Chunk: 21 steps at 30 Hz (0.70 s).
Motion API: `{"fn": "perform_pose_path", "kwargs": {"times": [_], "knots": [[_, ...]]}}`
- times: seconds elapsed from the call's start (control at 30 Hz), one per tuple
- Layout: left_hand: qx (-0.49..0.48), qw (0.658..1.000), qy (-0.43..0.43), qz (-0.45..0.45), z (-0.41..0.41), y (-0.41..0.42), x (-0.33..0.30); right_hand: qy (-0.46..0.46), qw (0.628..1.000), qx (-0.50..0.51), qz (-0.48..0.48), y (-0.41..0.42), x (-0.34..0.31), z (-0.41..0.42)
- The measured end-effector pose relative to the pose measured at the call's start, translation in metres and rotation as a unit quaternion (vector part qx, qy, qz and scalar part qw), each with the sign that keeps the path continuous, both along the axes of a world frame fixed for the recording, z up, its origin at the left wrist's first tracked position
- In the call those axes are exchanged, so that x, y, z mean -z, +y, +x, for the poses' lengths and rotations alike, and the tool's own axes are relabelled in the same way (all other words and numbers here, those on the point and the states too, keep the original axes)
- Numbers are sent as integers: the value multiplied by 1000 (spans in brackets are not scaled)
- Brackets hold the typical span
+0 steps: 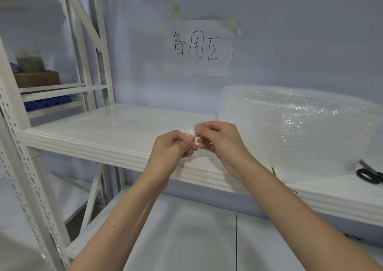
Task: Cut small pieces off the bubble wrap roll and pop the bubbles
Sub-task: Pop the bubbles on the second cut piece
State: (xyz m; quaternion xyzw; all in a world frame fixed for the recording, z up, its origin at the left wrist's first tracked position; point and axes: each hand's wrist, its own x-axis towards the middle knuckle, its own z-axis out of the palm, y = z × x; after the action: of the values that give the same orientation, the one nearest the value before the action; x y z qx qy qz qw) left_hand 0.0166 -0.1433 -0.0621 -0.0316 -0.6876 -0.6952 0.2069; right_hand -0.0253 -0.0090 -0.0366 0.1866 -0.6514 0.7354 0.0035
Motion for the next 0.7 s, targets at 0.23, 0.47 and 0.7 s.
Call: {"fn": "perform_pose_path", "kwargs": {"times": [0.23, 0.47, 0.7], "knots": [[14, 999, -24, 40, -9, -21, -3, -14, 999, -17, 34, -12, -10, -27], [-61, 998, -15, 23, -17, -56, -10, -37, 989, -7, 141, -25, -12, -62], [-59, 998, -20, 10, -22, -73, 0, -65, 964, 22, 257, -40, -3, -78]]}}
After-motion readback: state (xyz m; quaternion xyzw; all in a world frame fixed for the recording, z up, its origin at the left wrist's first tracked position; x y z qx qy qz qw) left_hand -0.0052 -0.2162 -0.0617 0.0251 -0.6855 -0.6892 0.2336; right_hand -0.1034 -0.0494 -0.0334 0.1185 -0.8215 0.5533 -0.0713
